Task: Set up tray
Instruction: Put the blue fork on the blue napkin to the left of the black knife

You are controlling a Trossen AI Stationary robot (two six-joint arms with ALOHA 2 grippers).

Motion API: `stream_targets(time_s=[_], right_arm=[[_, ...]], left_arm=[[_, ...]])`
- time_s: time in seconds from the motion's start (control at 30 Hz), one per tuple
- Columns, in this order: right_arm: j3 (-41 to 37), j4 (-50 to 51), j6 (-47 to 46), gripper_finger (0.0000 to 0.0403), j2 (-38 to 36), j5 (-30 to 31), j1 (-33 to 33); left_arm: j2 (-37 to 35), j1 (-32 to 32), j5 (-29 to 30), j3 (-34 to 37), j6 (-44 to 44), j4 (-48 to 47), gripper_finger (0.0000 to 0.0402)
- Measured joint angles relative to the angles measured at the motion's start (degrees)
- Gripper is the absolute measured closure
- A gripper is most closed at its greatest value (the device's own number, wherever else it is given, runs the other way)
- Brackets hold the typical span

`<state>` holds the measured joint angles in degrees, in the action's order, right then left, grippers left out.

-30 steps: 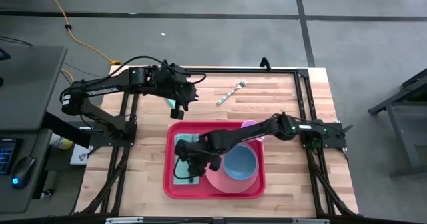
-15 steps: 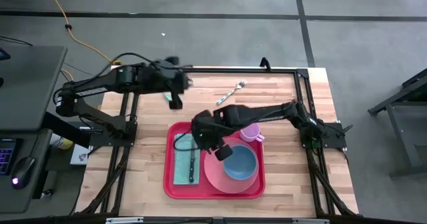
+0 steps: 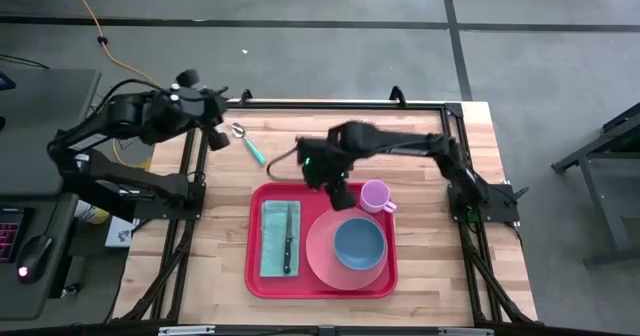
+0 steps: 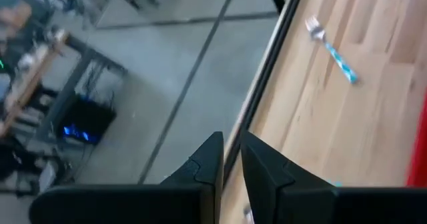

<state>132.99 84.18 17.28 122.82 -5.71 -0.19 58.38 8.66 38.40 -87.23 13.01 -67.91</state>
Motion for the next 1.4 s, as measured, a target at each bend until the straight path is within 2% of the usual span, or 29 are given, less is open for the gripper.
stream_targets(time_s=[0.13, 0.37, 0.63, 0.8, 0.93, 1.03, 1.3, 1.4], right_arm=[[0.0, -0.5, 3.0, 0.0258, -4.3, -4.0, -3.4], [0.1, -5.4, 0.2, 0.0258, -13.2, -2.2, -11.4], [0.1, -15.2, -19.8, 0.0258, -16.2, 4.7, -20.7], [-3.6, -18.7, -37.7, 0.0258, -16.1, 15.2, -23.5], [-10.7, -22.0, -48.8, 0.0258, -16.1, 25.4, -23.8], [-18.5, -27.2, -55.7, 0.0258, -16.1, 28.3, -23.6], [-40.2, -57.7, -75.6, 0.0258, -16.0, 20.5, -24.4], [-46.2, -63.2, -83.2, 0.0258, -16.0, 19.2, -25.3]], left_arm=[[-3.7, 0.0, 0.9, 0.0, -3.9, -6.7, 0.0316], [-12.3, 0.0, -0.2, 6.5, -4.4, -5.6, 0.0316], [-23.2, 0.0, -7.1, 19.4, 2.0, 2.9, 0.0316], [-30.3, 0.0, -12.6, 28.0, 5.8, 9.7, 0.0316], [-35.9, 0.0, -19.7, 33.5, 9.1, 15.6, 0.0316], [-39.4, 0.0, -22.6, 35.7, 10.5, 17.9, 0.0316], [-43.6, 0.0, -24.5, 36.0, 11.2, 18.5, 0.0316], [-43.7, 0.0, -26.1, 36.0, 11.3, 18.5, 0.0316]])
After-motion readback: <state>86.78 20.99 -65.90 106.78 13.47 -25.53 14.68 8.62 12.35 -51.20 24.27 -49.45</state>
